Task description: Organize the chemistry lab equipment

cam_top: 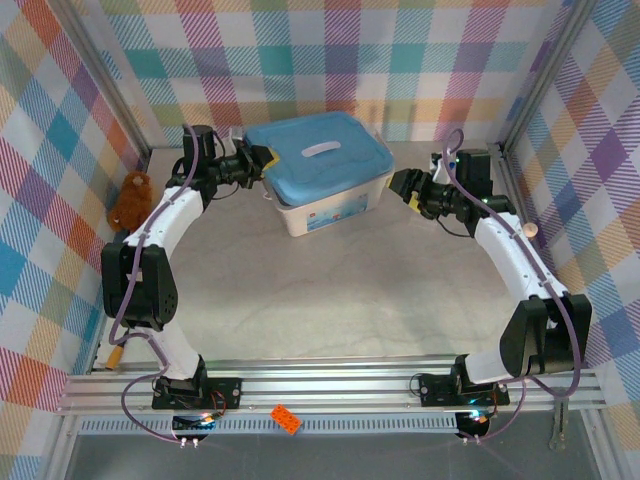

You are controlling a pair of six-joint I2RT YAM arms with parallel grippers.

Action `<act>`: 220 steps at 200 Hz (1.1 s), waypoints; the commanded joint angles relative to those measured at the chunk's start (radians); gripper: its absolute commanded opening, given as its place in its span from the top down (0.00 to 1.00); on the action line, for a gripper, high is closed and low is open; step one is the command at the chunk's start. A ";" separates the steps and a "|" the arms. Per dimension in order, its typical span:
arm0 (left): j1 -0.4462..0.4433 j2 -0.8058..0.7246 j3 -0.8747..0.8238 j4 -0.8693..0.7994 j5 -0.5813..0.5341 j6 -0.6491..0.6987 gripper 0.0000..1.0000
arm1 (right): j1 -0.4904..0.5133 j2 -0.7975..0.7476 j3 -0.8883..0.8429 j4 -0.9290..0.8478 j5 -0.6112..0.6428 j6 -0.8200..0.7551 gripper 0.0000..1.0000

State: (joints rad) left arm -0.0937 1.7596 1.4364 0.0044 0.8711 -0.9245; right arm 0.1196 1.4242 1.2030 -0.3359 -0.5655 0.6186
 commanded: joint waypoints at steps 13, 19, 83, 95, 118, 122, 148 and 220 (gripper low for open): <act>-0.005 0.045 0.036 -0.090 0.041 0.038 1.00 | 0.012 0.012 0.033 0.031 -0.006 0.013 0.20; -0.008 0.048 0.038 -0.092 0.048 0.041 1.00 | 0.013 0.013 0.033 0.031 -0.005 0.013 0.20; -0.018 0.046 0.039 -0.141 0.022 0.072 1.00 | 0.021 0.013 0.030 0.032 -0.002 0.012 0.20; -0.018 0.035 0.034 -0.153 -0.003 0.081 1.00 | 0.023 0.016 0.032 0.034 0.000 0.013 0.20; -0.018 0.016 0.015 -0.144 -0.047 0.082 1.00 | 0.027 0.031 0.032 0.052 -0.002 0.019 0.20; -0.020 0.016 0.015 -0.140 -0.049 0.080 1.00 | 0.028 0.034 0.033 0.057 -0.002 0.022 0.20; -0.023 0.022 0.016 -0.145 -0.054 0.080 1.00 | 0.032 0.064 0.055 0.084 0.001 0.034 0.20; -0.017 0.042 0.011 -0.112 -0.076 0.057 1.00 | 0.057 0.225 0.257 0.159 -0.024 0.083 0.20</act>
State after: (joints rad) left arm -0.1108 1.7996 1.4597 -0.0525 0.8547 -0.8627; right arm 0.1581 1.6016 1.3746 -0.2375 -0.5655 0.6750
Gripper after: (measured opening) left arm 0.132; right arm 0.796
